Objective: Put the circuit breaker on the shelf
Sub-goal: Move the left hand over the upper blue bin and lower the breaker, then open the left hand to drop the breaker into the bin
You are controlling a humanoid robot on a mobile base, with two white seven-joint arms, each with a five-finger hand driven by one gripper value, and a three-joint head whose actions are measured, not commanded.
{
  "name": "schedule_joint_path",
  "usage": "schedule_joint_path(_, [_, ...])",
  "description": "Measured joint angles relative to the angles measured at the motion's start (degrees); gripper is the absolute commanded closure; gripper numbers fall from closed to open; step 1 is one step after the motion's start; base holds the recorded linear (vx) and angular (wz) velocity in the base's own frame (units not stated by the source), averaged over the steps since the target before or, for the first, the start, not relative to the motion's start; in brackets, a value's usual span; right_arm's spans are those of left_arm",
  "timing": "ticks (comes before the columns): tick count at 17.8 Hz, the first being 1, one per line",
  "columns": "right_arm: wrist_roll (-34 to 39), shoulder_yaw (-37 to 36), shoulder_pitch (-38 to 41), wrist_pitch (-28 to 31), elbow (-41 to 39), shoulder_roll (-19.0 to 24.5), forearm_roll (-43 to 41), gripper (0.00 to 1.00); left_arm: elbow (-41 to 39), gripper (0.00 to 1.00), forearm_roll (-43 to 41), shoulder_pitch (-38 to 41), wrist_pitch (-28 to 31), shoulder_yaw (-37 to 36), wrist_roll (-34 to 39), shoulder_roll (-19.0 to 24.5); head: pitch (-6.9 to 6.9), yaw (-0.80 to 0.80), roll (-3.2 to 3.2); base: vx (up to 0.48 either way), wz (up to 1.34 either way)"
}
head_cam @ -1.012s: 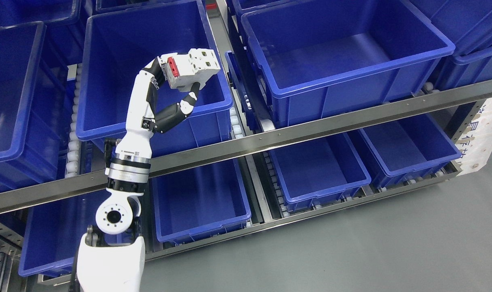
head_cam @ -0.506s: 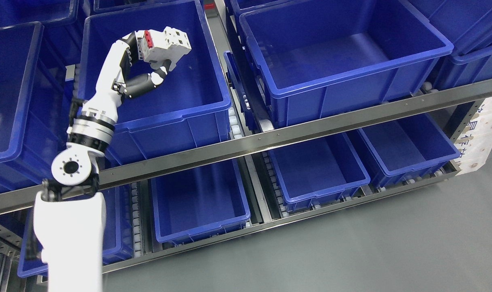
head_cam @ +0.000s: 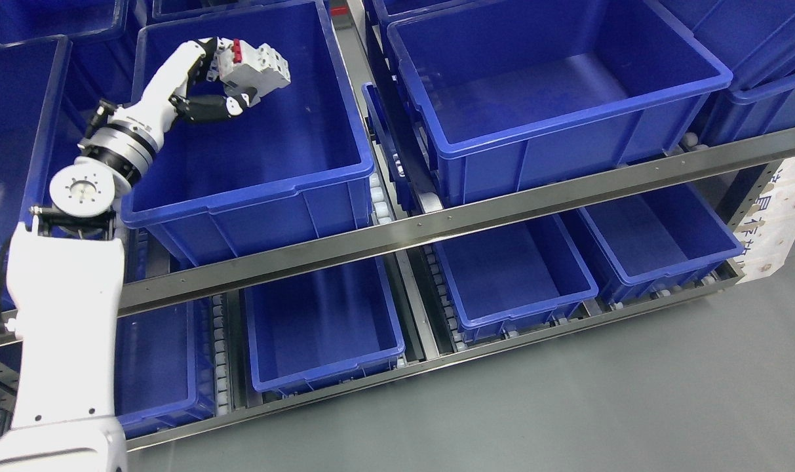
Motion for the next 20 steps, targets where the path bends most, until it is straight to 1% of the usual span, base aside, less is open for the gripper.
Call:
schedule_joint_path(4, [0.00,0.00,0.00,0.00,0.00,0.00,0.00,0.00,8.39,0.78,-1.65,-3.88,-0.22,-1.33,0.35,1.56,0.00,0.00,0.00,0.000,0.00])
schedule_joint_path(8, [0.00,0.00,0.00,0.00,0.00,0.00,0.01,0.00,13.39,0.74,-2.33,-5.47,-0.24,-2.13,1.14,2.58,0.00,0.00,0.00,0.000,0.00])
schedule_joint_path(9, [0.00,0.00,0.00,0.00,0.00,0.00,0.01,0.00,14.37,0.66,-2.55,-5.70,-0.24,-2.30,1.18,2.79,0.00,0.00,0.00,0.000,0.00])
schedule_joint_path(10, [0.00,0.00,0.00,0.00,0.00,0.00,0.01,0.00,15.23,0.51,-2.74,-5.86,-0.26,-2.42,1.25,2.98,0.00,0.00,0.00,0.000,0.00])
schedule_joint_path(11, [0.00,0.00,0.00,0.00,0.00,0.00,0.02,0.00,16.05,0.32,-2.90,-6.01,-0.31,-2.56,1.30,3.17,0.00,0.00,0.00,0.000,0.00])
schedule_joint_path(12, [0.00,0.00,0.00,0.00,0.00,0.00,0.02,0.00,16.90,0.24,-3.06,-6.13,-0.43,-2.71,1.34,3.37,0.00,0.00,0.00,0.000,0.00])
schedule_joint_path(14, [0.00,0.00,0.00,0.00,0.00,0.00,0.03,0.00,18.06,0.15,-3.25,-6.37,-0.14,-2.83,1.43,3.61,0.00,0.00,0.00,0.000,0.00])
schedule_joint_path(16, [0.00,0.00,0.00,0.00,0.00,0.00,0.03,0.00,18.74,0.11,-3.32,-6.55,0.14,-2.55,2.04,3.72,0.00,0.00,0.00,0.000,0.00])
schedule_joint_path(17, [0.00,0.00,0.00,0.00,0.00,0.00,0.03,0.00,18.78,0.09,-3.32,-6.60,0.27,-2.24,3.39,3.66,0.00,0.00,0.00,0.000,0.00])
schedule_joint_path(18, [0.00,0.00,0.00,0.00,0.00,0.00,0.03,0.00,18.57,0.03,-3.31,-6.65,0.46,-1.27,5.56,3.24,0.00,0.00,0.00,0.000,0.00])
schedule_joint_path(19, [0.00,0.00,0.00,0.00,0.00,0.00,0.03,0.00,18.32,0.01,-3.30,-6.74,0.49,-0.19,7.57,2.66,0.00,0.00,0.00,0.000,0.00])
schedule_joint_path(20, [0.00,0.00,0.00,0.00,0.00,0.00,0.03,0.00,18.03,0.01,-3.23,-6.80,0.52,0.93,10.32,1.97,0.00,0.00,0.00,0.000,0.00])
